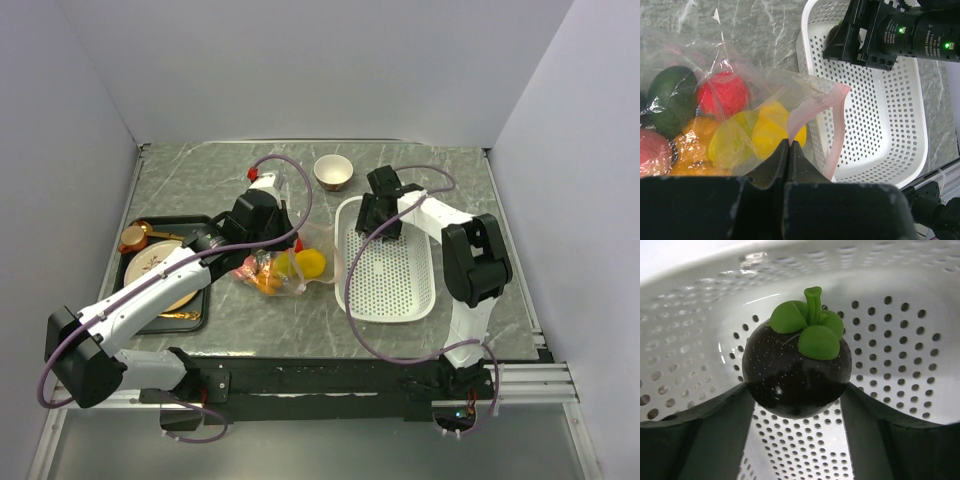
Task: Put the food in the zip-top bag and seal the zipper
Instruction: Pick up the fake fruit from the bin.
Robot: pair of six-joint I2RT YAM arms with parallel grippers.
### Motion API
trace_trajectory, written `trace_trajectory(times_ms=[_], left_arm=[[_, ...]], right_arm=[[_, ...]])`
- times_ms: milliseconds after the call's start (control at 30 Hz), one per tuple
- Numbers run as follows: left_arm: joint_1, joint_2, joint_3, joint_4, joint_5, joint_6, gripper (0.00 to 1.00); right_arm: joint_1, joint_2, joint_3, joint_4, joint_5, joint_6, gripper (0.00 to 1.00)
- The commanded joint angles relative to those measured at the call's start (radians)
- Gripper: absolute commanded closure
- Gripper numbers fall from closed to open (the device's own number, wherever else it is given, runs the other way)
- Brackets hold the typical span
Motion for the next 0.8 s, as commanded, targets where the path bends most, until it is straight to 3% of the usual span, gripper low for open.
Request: trace_trajectory(times_ms=[0, 67, 133, 767], left_arm=[[0.004, 0.002, 0.005, 0.023, 0.011, -0.002, 0.99], [0.004, 0.008, 0.008, 0.023, 0.013, -0.001, 0.99], [0.004, 0.013, 0.013, 0.019, 0.011, -0.004, 0.99], [0.005, 0.039, 0.039, 0.000, 0.030, -0.008, 0.99]], right_arm=[[-0.002, -0.064, -0.013, 0.026, 0.040, -0.015, 0.19], [-0.002, -0.061, -0.004, 0.027, 0.053, -0.012, 0.06], [-0.004, -0.048, 0.020, 0.018, 0.062, -0.011, 0.03], [-0.027, 0.035, 0.123, -0.011, 0.157, -0.044, 0.05]])
